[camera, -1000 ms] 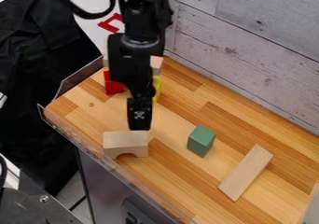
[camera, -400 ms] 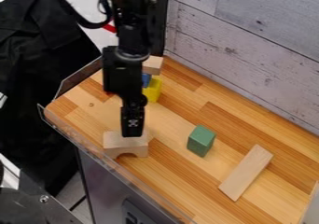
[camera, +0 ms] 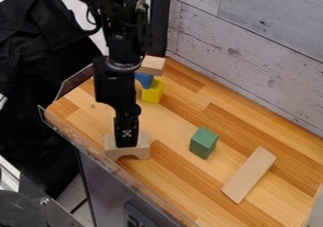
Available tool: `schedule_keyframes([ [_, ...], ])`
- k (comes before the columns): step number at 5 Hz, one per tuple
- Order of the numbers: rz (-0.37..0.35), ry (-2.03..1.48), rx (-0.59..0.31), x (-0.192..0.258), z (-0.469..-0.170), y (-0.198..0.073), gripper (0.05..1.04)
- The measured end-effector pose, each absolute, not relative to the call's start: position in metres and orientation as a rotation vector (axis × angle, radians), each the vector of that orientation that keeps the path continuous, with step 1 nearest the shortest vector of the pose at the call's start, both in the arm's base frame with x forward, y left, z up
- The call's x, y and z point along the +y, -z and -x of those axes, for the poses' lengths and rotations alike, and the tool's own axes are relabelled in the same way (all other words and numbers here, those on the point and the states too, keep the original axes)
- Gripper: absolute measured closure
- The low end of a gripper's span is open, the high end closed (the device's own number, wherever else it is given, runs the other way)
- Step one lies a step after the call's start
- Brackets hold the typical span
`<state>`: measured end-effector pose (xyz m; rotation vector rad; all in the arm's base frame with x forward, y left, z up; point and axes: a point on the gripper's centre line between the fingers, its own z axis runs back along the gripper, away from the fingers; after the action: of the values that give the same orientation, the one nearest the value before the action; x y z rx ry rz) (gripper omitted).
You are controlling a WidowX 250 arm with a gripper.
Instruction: Put the white arch on the top of the tower
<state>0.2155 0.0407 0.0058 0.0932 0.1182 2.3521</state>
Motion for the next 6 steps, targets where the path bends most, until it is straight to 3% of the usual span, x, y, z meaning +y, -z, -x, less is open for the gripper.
schedule_keyframes([
  [2, -0.075, -2.362, 0.155, 0.030, -0.213, 0.000, 0.085],
  [4, -0.114, -2.343, 0.245, 0.016, -0.209, 0.019, 0.085],
  [5, -0.118, -2.317, 0.272, 0.014, -0.208, 0.025, 0.135],
  [6, -0.084, -2.272, 0.281, 0.014, -0.212, 0.027, 0.398],
])
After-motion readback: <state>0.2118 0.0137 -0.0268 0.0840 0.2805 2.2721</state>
